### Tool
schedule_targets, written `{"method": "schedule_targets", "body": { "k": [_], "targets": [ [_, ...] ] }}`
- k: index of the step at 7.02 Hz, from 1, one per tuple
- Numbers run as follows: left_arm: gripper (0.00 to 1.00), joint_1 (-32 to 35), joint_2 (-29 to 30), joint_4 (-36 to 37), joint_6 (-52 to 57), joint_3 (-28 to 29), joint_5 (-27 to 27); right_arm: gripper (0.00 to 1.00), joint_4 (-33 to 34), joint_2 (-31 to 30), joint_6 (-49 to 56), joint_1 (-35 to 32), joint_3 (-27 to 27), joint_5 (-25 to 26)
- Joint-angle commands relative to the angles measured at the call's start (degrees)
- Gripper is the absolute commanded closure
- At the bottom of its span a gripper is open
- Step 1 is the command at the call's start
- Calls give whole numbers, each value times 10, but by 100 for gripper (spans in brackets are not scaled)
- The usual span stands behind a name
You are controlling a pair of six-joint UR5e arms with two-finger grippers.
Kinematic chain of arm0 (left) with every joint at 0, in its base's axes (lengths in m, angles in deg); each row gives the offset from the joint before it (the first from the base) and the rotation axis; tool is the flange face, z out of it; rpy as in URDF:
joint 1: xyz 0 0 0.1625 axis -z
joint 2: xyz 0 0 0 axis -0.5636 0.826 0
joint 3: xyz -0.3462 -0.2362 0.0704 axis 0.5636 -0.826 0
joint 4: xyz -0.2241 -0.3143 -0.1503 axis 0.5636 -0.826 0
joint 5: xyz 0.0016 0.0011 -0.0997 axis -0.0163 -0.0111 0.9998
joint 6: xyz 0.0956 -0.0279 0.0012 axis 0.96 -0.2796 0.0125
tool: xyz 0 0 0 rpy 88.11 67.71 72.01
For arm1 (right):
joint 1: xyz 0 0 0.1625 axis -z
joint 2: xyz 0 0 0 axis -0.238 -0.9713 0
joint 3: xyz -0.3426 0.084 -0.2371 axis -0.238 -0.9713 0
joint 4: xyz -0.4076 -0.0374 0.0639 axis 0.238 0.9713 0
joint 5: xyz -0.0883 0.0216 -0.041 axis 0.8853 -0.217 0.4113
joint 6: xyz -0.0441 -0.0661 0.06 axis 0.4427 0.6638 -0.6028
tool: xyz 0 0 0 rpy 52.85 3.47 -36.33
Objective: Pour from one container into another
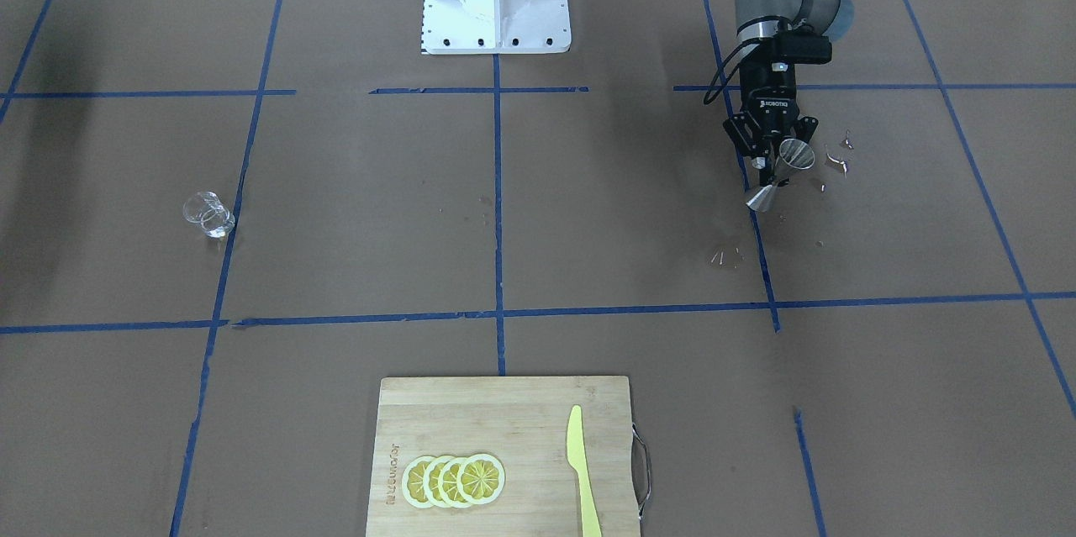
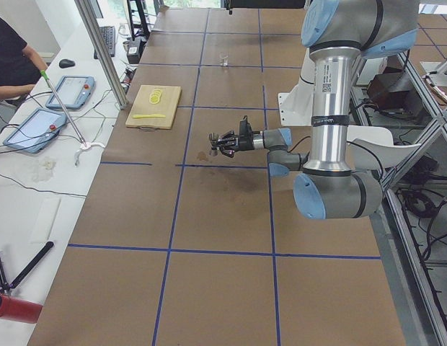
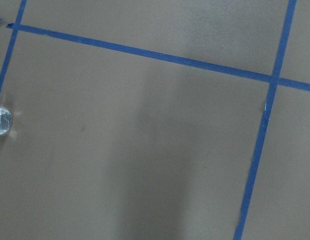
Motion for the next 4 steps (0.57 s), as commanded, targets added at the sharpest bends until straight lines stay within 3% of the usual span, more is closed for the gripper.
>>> {"method": "schedule_targets", "body": {
  "k": [1,3,4],
  "targets": [
    [100,-2,13,-30,63,-6,-11,0,-76,2,-92,41,-1,0],
    [100,-9,15,-108,182,-1,-14,0,-186,2,-218,93,-1,9],
    [100,-24,50,-109,203,3,-21,0,-214,2,-228,115,-1,21]
  ]
}}
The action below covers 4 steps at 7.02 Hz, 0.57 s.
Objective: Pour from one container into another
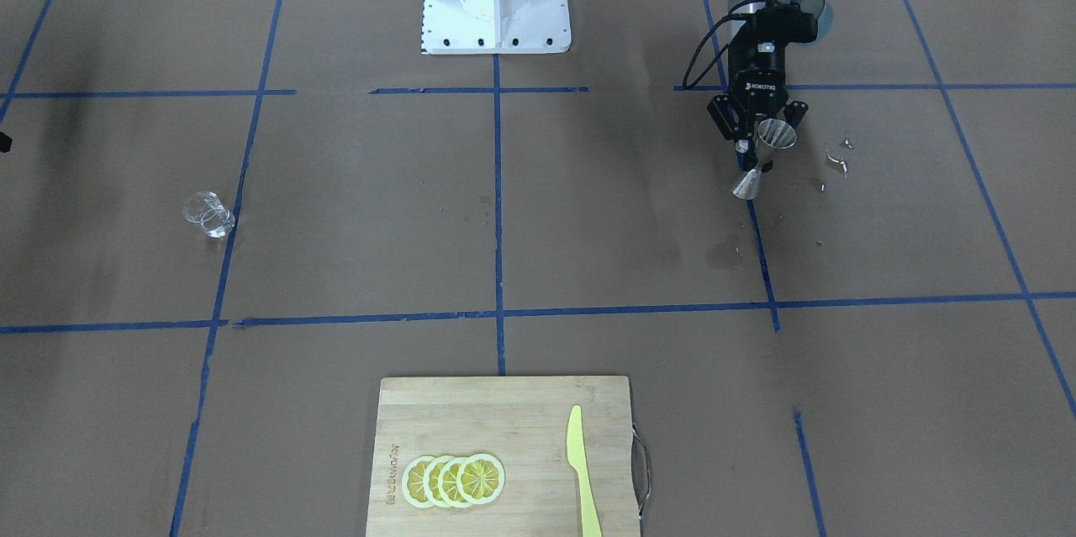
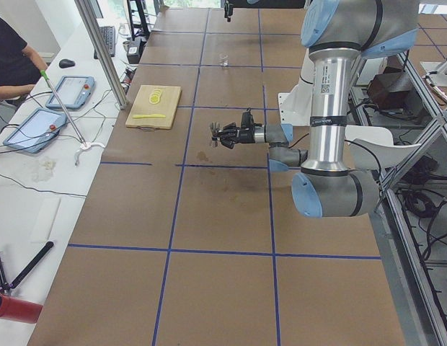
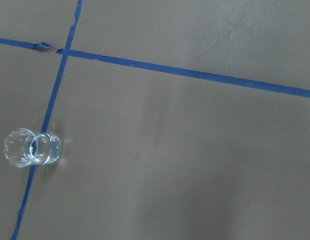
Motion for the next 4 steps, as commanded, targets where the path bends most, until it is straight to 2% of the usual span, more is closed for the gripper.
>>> {"method": "schedule_targets", "body": {
  "k": [1,2,3,4],
  "targets": [
    [100,-31,62,-14,83,19,-2,0,-64,8,-49,52,2,22],
    [100,-36,98,-18,136,20,0,0,-113,12,-91,66,2,36],
    [100,-42,114,-18,155,19,11,0,-180,10,-154,96,2,81],
    [100,-42,116,-17,156,15,78,0,-241,3,-195,136,5,154]
  ]
}}
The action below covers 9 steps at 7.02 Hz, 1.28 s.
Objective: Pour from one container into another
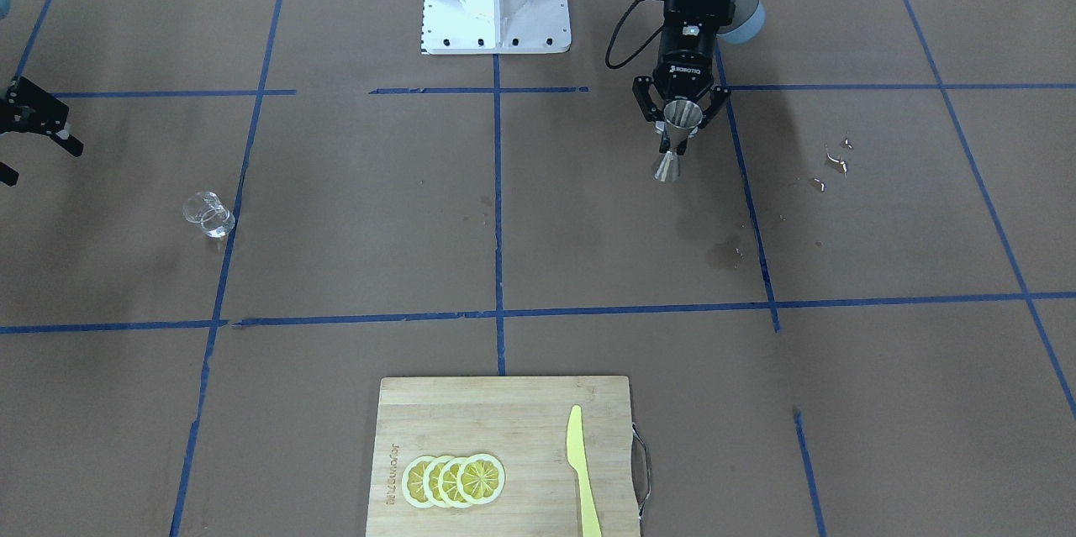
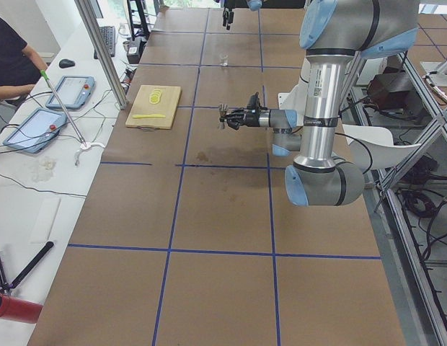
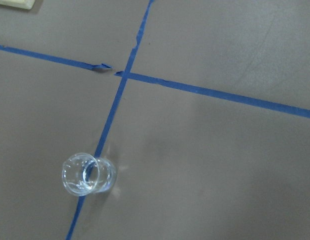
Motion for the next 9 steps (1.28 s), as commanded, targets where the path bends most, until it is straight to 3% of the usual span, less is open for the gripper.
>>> {"method": "schedule_targets", "body": {
  "k": [1,3,4,5,7,8,9],
  "targets": [
    [100,-4,34,1,15,3,94,0,-80,-8,-58,78,14,119],
    [100,-7,52,1,20,21,131,0,-79,-14,-110,118,37,163],
    [100,-3,57,0,24,18,170,0,-79,-23,-131,146,51,200],
    [100,-3,67,0,24,19,171,0,-79,-36,-159,189,65,263],
    [100,-2,72,0,24,22,170,0,-79,-79,-172,323,83,481],
    [100,-2,73,1,24,22,170,0,-79,-83,-199,369,84,547],
    [100,-2,74,0,23,22,170,0,-75,-84,-228,451,83,672]
  ]
}}
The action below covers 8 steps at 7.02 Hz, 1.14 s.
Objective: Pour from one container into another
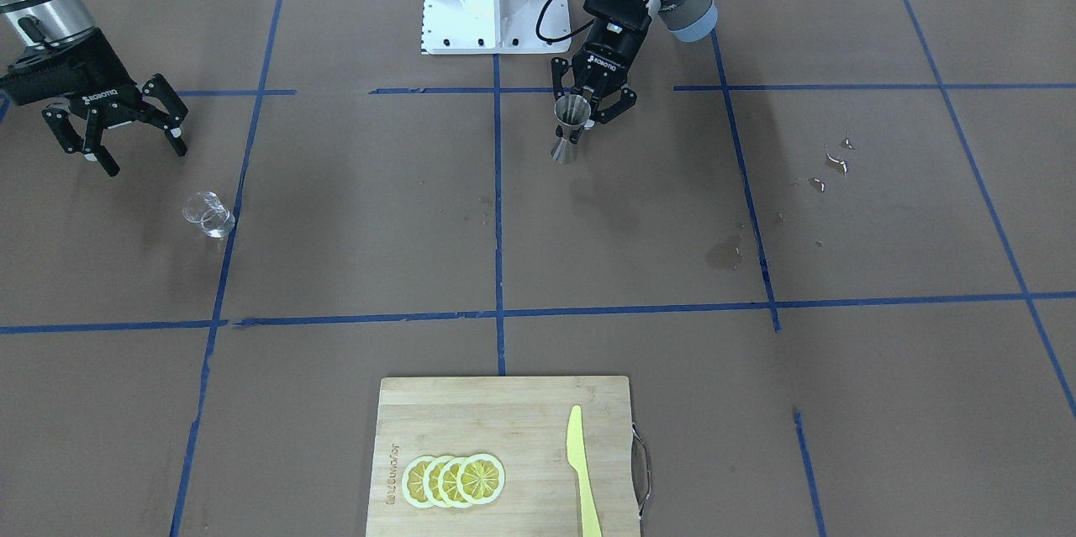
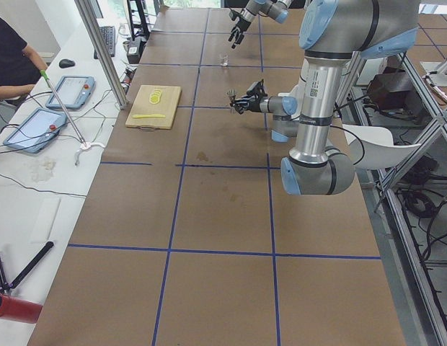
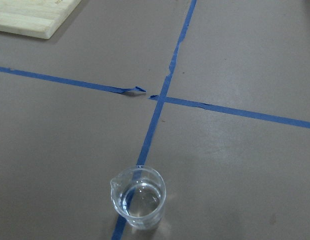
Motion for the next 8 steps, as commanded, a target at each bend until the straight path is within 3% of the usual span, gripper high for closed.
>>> {"method": "schedule_targets", "body": {
  "k": [1,3,5,8],
  "targets": [
    [100,0,1,-1,-1,0,-1,0,21,-3,-35,155,-1,253],
    [100,0,1,-1,-2,-1,-1,0,27,38,-160,191,-44,336],
    [100,1,1,-5,-2,0,-1,4,24,98,-199,193,-120,412],
    [100,1,1,-7,-3,0,-1,4,24,155,-212,193,-190,460]
  ]
}}
